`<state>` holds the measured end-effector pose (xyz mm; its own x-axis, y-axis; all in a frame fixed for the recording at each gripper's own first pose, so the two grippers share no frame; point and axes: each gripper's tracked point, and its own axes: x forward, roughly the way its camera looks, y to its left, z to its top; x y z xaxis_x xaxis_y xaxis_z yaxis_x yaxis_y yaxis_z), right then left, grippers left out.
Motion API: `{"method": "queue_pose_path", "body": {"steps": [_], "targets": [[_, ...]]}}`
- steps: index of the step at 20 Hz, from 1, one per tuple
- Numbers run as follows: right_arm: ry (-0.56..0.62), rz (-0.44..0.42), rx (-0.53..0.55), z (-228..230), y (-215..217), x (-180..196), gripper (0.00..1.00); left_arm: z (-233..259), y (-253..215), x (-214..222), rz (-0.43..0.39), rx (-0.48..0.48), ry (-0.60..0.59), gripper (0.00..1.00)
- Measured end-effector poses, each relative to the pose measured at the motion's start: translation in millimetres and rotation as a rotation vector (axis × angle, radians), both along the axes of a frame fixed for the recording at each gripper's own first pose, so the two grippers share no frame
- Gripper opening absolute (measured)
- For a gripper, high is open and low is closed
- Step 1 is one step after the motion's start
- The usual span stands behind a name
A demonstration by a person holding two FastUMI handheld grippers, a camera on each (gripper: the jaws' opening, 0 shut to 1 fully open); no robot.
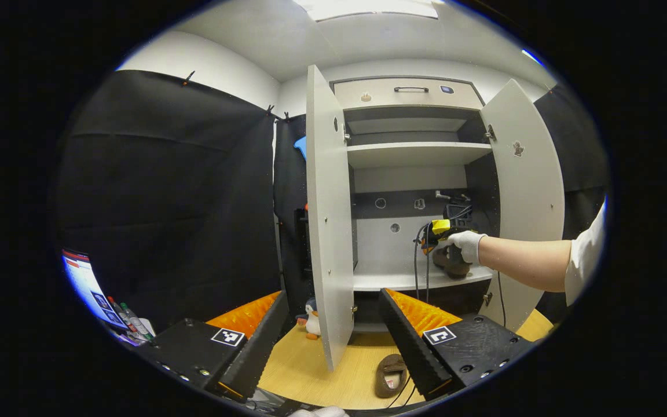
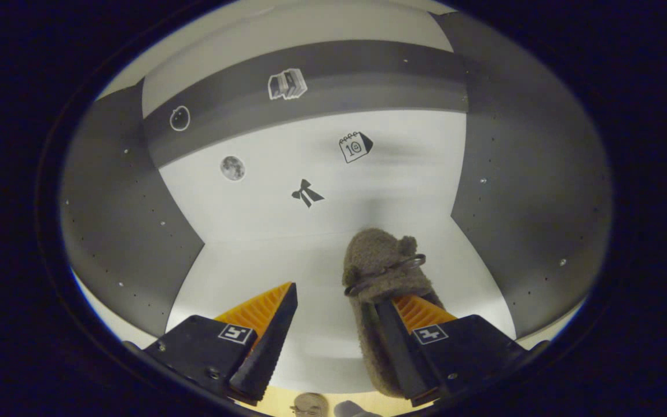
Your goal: Grab one shoe with the right hand and put it into the shoe cabinet, grab the other shoe with the left hand and put it into the shoe cabinet; then close the right door with the right hand and the left door with the left hand.
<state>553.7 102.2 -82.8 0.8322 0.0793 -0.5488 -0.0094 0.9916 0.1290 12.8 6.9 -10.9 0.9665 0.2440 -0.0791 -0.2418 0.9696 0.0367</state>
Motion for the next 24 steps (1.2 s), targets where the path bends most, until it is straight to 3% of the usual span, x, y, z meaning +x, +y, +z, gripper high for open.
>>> {"method": "queue_pose_path", "body": {"steps": [6, 7, 8, 11, 21, 24], "targets": [[-0.135, -0.007, -0.072, 37.6, -12.1, -29.8, 0.86, 1.3, -1.1, -0.5, -0.031, -0.013, -0.012, 0.96], [-0.156, -0.002, -0.074, 45.5, -11.6, -36.9, 0.87, 2.6, -2.0, -0.8, -0.039, -0.015, -0.017, 0.96], [-0.178, 0.001, -0.073, 53.1, -10.7, -44.3, 0.99, 3.0, -2.9, -0.5, -0.045, -0.015, -0.021, 0.96], [-0.262, 0.005, -0.090, 76.3, -14.2, -73.9, 1.00, 3.8, -5.3, -0.2, -0.062, -0.014, -0.029, 0.96], [-0.536, 0.075, -0.090, 132.9, -17.2, -241.5, 0.98, 3.6, -10.4, -7.8, -0.127, -0.001, -0.040, 0.96], [-0.577, 0.095, -0.089, 128.7, -23.4, -296.6, 0.98, 1.2, -11.6, -10.8, -0.152, 0.000, -0.037, 0.96]]}}
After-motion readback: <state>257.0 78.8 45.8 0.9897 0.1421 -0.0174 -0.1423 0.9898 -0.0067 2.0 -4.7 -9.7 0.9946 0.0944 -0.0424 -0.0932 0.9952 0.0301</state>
